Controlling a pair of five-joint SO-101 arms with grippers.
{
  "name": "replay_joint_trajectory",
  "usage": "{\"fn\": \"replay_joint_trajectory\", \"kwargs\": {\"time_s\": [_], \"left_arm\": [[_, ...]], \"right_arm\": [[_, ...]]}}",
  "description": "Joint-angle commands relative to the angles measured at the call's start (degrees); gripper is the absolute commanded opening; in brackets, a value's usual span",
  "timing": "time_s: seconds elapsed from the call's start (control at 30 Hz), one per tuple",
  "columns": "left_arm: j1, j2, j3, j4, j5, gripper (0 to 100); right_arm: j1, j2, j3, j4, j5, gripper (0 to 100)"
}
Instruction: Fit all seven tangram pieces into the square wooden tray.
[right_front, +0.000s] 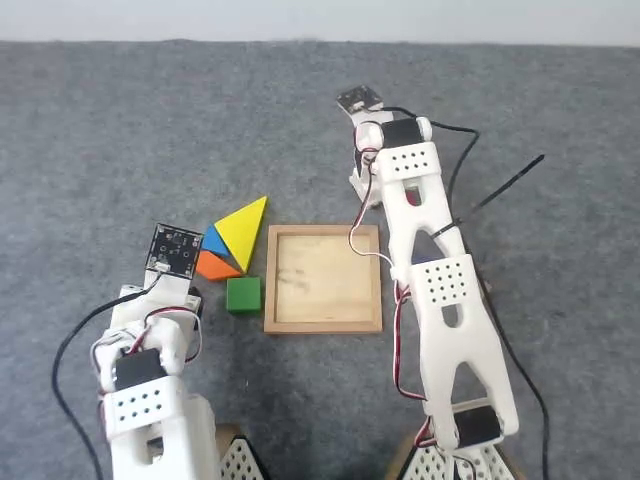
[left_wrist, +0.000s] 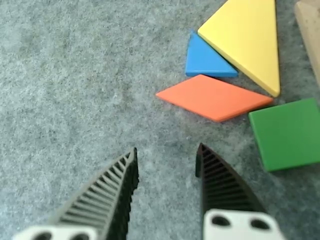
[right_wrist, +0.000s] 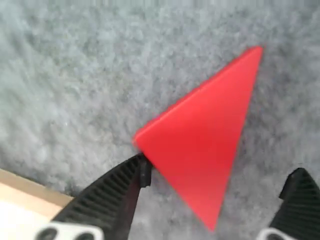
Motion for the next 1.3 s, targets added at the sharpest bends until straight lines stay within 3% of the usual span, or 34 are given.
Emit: {"fn": "replay_joint_trajectory", "kwargs": {"time_s": [0.0,0.6,0.97,1.27], "left_arm": [[0.09,-1.32,-0.66,-1.23,-0.62,18],[0.18,-1.32,-0.66,-1.23,-0.62,18],[0.18,-1.32,-0.66,-1.23,-0.62,18],[0.09,-1.32,-0.66,-1.23,-0.62,18]], "right_arm": [[-2.24,-2.33,-0.53,-2.51,-0.79,40.6],[-6.55,-6.20,-0.70,-0.66,0.44,40.6],[-0.92,-1.89,-0.26,-9.71,-3.25,40.5],[-0.40,-0.48,-0.26,-8.22,-2.81,40.5]]}}
